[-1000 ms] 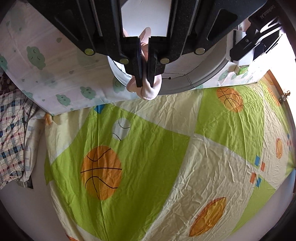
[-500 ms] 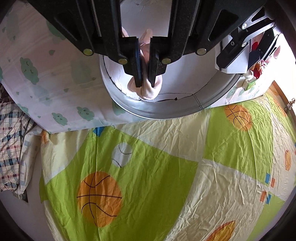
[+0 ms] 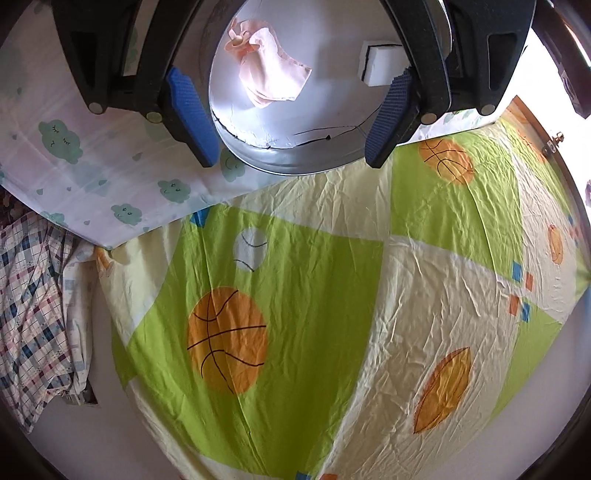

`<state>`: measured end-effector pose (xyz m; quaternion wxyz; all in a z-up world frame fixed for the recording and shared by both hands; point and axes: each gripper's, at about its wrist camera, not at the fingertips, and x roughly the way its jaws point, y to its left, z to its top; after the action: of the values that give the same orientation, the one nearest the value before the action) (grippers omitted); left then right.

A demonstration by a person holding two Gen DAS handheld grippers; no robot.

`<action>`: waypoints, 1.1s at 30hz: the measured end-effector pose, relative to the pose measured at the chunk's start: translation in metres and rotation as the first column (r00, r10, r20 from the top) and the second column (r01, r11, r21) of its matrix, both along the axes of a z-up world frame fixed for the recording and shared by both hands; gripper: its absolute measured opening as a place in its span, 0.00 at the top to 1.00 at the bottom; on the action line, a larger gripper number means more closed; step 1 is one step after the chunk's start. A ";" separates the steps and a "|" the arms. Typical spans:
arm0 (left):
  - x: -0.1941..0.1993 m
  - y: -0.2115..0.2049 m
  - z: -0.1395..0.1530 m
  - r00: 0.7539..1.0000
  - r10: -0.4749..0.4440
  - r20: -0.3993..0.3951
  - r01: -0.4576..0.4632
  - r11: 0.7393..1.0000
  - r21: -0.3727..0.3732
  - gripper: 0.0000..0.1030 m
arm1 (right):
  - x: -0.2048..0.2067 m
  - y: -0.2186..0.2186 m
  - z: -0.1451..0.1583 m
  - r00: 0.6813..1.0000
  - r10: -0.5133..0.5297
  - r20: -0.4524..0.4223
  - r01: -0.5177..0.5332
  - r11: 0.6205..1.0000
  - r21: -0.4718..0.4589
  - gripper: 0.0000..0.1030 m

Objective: Organize soft objects
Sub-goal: 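Carry the sponge and pink cloth into the blue tin and open both tools, then grasp the pink-edged gauze towel with the left tool while the right tool grasps the purple scrunchie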

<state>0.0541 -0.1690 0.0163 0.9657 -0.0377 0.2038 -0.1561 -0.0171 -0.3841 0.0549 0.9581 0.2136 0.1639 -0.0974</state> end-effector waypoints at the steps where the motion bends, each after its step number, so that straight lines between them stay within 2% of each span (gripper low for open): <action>1: 0.000 0.003 0.001 1.000 0.010 0.004 -0.010 1.000 -0.008 0.00 | -0.001 0.001 0.000 1.000 -0.012 0.005 0.012 1.000 -0.007 0.19; 6: -0.008 0.014 0.005 0.993 0.086 0.075 -0.088 0.996 0.014 0.00 | -0.011 0.001 0.003 0.993 -0.109 0.043 0.110 0.993 -0.041 0.19; 12: -0.010 0.027 0.000 0.989 0.128 0.075 -0.130 0.991 0.026 0.00 | -0.016 0.000 -0.003 0.984 -0.167 0.066 0.168 0.986 -0.018 0.19; 16: -0.016 0.034 -0.002 0.983 0.152 0.100 -0.158 0.986 0.052 0.00 | -0.023 0.009 -0.009 0.970 -0.213 0.117 0.215 0.977 -0.006 0.19; 18: -0.018 0.037 -0.004 0.979 0.171 0.115 -0.180 0.981 0.075 0.00 | -0.022 0.015 -0.011 0.974 -0.196 0.115 0.198 0.980 -0.001 0.19; 21: -0.020 0.043 -0.008 0.975 0.189 0.117 -0.200 0.976 0.092 0.00 | -0.020 0.029 -0.013 0.979 -0.173 0.104 0.179 0.983 -0.049 0.19; 26: -0.022 0.062 -0.009 0.977 0.197 0.086 -0.201 0.978 0.050 0.00 | -0.014 0.052 -0.019 0.987 -0.140 0.079 0.150 0.977 -0.153 0.19; 33: -0.019 0.082 -0.013 0.978 0.208 0.025 -0.209 0.977 0.039 0.00 | -0.020 0.076 -0.022 0.990 -0.112 0.080 0.127 0.969 -0.211 0.19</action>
<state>0.0347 -0.0874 0.0029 0.9794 -0.0372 0.1919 -0.0501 -0.0367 -0.3081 0.0326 0.9730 0.1209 0.1066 -0.1650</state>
